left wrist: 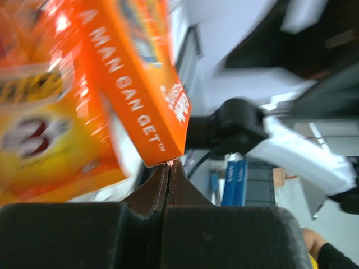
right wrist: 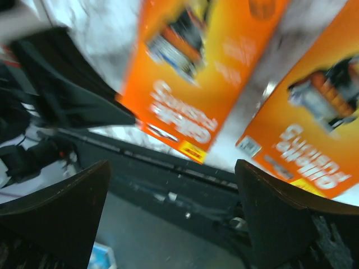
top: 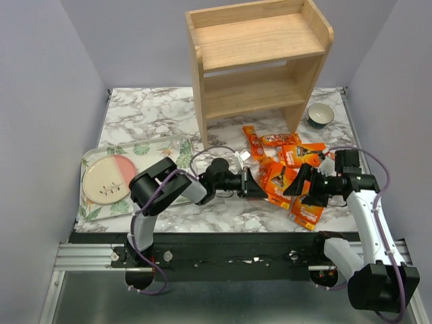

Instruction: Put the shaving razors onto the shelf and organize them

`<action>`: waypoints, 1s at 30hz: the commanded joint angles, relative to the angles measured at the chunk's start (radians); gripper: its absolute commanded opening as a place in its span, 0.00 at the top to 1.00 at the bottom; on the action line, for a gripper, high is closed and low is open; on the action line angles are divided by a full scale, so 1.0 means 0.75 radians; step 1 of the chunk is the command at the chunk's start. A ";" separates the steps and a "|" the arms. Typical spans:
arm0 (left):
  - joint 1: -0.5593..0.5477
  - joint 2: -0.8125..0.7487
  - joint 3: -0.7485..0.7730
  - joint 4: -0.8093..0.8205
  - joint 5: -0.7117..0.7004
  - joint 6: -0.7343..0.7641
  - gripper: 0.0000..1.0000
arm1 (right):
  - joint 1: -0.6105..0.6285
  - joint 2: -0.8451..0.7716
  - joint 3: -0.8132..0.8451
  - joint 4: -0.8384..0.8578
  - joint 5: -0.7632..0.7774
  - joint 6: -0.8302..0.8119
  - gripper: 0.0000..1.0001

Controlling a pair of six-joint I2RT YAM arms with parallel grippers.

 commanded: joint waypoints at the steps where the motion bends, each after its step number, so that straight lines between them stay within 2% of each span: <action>1: 0.045 -0.131 0.072 0.053 0.018 -0.151 1.00 | -0.008 -0.014 -0.231 0.001 -0.189 0.167 0.00; 7: 0.045 -0.043 0.099 0.169 -0.056 -0.309 1.00 | -0.016 0.007 -0.315 0.177 -0.311 0.331 0.00; 8: 0.045 -0.027 0.107 0.180 -0.056 -0.339 1.00 | -0.028 0.023 -0.331 0.262 -0.340 0.389 0.00; 12: 0.039 0.010 0.101 0.198 -0.073 -0.350 1.00 | -0.049 0.074 -0.380 0.492 -0.558 0.566 0.01; 20: 0.015 -0.008 0.070 0.215 -0.083 -0.350 1.00 | -0.135 0.070 -0.430 0.498 -0.537 0.611 0.05; 24: -0.002 -0.026 0.062 0.200 -0.085 -0.340 1.00 | -0.182 0.095 -0.444 0.527 -0.500 0.619 0.19; 26: -0.008 -0.031 0.058 0.176 -0.085 -0.333 1.00 | -0.198 0.105 -0.450 0.527 -0.493 0.619 0.22; 27: -0.010 -0.033 0.058 0.158 -0.085 -0.331 0.96 | -0.200 0.103 -0.450 0.527 -0.481 0.617 0.26; 30: -0.020 -0.039 0.050 0.100 -0.087 -0.317 0.95 | -0.217 0.086 -0.450 0.523 -0.461 0.605 0.36</action>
